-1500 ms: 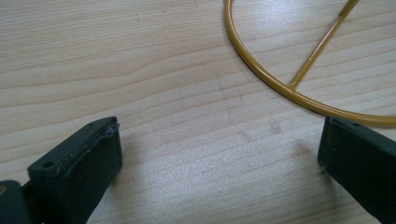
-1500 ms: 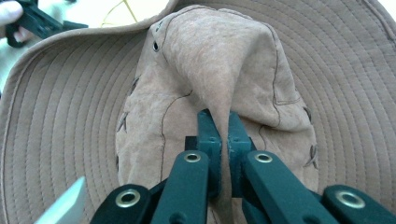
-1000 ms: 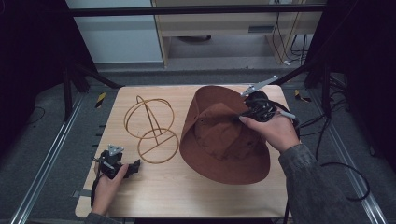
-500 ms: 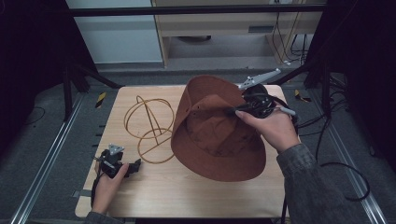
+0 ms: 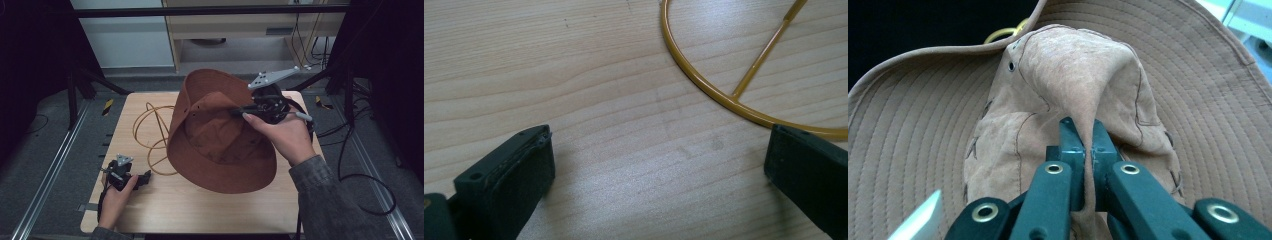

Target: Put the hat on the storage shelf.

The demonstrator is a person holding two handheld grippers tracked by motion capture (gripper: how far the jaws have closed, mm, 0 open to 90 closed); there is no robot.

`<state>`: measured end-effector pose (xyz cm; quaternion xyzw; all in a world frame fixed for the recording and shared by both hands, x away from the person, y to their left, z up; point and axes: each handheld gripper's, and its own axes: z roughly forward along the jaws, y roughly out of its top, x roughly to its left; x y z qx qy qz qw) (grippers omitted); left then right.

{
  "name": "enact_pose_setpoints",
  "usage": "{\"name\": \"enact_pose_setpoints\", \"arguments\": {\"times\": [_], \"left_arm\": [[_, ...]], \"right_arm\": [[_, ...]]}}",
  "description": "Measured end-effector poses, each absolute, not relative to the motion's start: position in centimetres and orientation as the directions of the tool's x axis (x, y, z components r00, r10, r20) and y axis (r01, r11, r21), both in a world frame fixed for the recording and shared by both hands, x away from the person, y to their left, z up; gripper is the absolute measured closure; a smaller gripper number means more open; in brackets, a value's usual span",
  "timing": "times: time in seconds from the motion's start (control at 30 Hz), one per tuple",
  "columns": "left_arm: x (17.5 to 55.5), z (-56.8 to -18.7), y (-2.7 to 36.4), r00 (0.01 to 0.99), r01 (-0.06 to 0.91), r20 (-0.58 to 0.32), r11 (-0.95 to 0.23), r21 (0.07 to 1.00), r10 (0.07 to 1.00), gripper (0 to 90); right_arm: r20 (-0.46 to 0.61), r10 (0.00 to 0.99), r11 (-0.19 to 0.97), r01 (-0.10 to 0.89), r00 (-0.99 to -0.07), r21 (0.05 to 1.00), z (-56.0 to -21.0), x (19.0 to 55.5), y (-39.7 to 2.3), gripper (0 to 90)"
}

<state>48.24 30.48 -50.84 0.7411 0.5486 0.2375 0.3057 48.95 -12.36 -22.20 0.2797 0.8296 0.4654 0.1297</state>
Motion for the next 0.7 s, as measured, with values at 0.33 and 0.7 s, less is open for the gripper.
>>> {"name": "enact_pose_setpoints", "arguments": {"times": [0.33,0.7], "left_arm": [[48.2,-50.8,30.5,0.288,0.67,0.019,-0.216,0.71,0.957,0.0],[48.2,-50.7,30.6,0.301,0.676,0.026,-0.233,0.699,0.953,0.0]], "right_arm": [[0.037,0.567,0.395,0.311,-0.823,0.865,-20.6,49.5,-8.9,89.2],[0.01,0.56,0.41,0.287,-0.829,0.866,-19.3,50.9,-4.8,89.2]]}}
